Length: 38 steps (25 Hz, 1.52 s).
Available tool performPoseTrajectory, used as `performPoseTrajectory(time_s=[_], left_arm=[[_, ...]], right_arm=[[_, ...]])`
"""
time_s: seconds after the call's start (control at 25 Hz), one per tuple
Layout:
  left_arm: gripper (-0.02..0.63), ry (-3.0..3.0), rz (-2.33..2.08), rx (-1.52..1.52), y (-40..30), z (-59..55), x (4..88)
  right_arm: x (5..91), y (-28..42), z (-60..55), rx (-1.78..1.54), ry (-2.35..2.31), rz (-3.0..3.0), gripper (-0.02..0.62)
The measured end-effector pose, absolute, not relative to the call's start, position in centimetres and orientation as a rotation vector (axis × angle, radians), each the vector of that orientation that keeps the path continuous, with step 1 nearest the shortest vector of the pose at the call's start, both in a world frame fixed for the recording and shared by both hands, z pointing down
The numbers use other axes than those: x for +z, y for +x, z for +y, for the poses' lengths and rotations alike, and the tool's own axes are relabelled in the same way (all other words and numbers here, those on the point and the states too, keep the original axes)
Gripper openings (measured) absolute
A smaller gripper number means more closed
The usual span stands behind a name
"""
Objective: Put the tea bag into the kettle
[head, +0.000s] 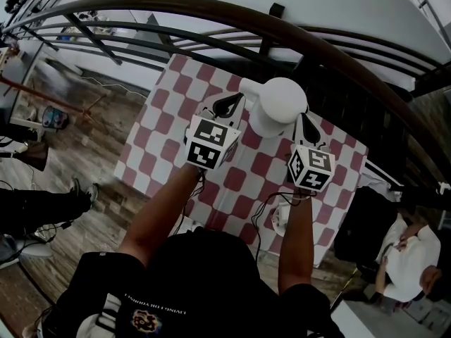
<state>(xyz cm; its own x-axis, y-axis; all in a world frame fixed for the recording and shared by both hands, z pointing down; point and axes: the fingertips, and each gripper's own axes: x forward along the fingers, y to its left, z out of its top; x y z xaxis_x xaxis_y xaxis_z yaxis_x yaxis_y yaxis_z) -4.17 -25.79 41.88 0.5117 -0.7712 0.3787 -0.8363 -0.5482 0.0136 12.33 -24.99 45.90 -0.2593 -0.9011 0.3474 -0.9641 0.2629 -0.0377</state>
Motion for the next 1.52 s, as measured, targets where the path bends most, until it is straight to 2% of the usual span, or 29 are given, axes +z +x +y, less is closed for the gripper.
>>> performPoseTrajectory(time_s=[0.8,1.52], left_arm=[[-0.001,2.593,-1.368,0.474,-4.7,-24.2,40.6],[-0.001,2.692,-1.261,0.447,-6.3,-14.5,39.3]], right_arm=[[44.9,10.2,-23.3,0.320,1.732,-2.291,0.012],[38.4,5.6,-11.9,0.200,1.749,-2.347,0.012]])
